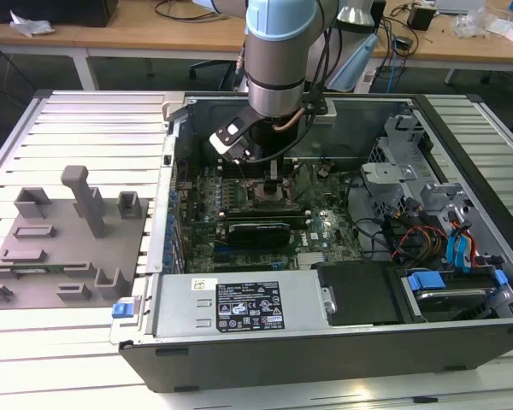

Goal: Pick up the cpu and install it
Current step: 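Place the cpu into insertion slot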

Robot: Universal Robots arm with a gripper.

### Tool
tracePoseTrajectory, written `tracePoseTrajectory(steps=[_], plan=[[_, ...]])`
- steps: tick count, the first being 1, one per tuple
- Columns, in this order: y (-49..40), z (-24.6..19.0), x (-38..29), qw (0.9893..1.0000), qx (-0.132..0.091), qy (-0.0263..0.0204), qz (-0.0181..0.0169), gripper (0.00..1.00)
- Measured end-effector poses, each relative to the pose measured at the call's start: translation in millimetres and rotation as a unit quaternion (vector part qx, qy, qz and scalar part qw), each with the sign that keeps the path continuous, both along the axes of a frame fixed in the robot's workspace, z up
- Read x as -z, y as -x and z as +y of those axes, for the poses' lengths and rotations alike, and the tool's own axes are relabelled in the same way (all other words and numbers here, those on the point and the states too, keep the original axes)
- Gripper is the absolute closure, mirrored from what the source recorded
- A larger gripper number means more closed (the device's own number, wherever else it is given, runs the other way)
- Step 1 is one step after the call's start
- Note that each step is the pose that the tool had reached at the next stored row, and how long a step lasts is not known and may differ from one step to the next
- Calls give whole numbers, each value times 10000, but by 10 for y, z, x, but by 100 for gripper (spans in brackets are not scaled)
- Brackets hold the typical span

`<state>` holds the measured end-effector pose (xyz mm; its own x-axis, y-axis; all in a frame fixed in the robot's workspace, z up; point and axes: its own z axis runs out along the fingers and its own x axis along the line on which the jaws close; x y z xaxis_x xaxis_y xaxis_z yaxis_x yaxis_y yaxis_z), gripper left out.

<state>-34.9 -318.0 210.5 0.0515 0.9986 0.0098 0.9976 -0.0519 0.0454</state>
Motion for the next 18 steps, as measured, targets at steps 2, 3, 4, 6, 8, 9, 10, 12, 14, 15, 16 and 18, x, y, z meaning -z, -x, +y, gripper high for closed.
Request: tracePoseTrajectory(steps=[2,3,4,6,8,9,10,12,14,15,16,18], plan=[[0,0,-1,10000,0,0,0,89],[0,0,-1,10000,0,0,0,89],[0,0,-2,10000,0,0,0,89],[0,0,11,10000,0,1,1,89],[0,0,37,10000,0,1,0,89],[0,0,51,10000,0,0,0,89],[1,-2,62,10000,0,5,3,89],[1,-1,64,10000,0,3,2,89],[1,-1,78,10000,0,4,2,89],[1,-2,80,10000,0,5,3,89],[1,-2,81,10000,-1,4,2,89],[1,-1,83,10000,0,2,1,89]])
